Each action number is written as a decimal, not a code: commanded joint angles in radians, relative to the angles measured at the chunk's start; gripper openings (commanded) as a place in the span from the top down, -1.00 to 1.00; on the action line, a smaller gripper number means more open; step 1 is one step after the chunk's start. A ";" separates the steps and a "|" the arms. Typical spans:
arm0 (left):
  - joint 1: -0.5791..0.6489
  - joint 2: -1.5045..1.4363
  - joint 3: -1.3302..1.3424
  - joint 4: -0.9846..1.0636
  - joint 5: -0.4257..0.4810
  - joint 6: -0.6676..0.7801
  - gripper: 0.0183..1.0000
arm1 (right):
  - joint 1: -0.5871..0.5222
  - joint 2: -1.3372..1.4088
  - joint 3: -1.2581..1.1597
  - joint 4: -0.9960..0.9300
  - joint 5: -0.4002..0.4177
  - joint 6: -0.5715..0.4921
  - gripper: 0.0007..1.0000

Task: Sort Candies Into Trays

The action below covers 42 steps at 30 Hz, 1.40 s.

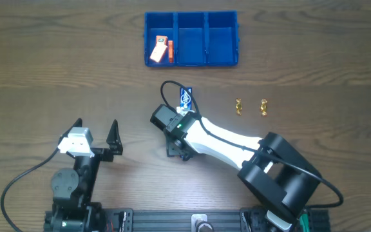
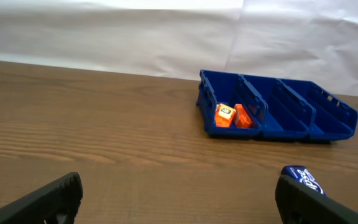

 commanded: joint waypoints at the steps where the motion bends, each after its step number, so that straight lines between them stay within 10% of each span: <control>1: 0.002 -0.004 -0.018 -0.037 0.015 -0.010 -1.00 | -0.002 0.016 -0.003 0.002 0.030 0.005 -0.27; 23: 0.002 -0.004 -0.018 -0.037 0.015 -0.010 -1.00 | -0.005 -0.003 0.021 -0.017 0.054 0.052 0.57; 27: 0.002 -0.004 -0.018 -0.037 0.015 -0.010 -1.00 | -0.018 -0.055 0.137 -0.153 0.162 0.043 0.64; 42: 0.002 -0.004 -0.018 -0.036 0.015 -0.010 -1.00 | -0.288 0.117 0.985 -0.395 0.368 -0.349 0.65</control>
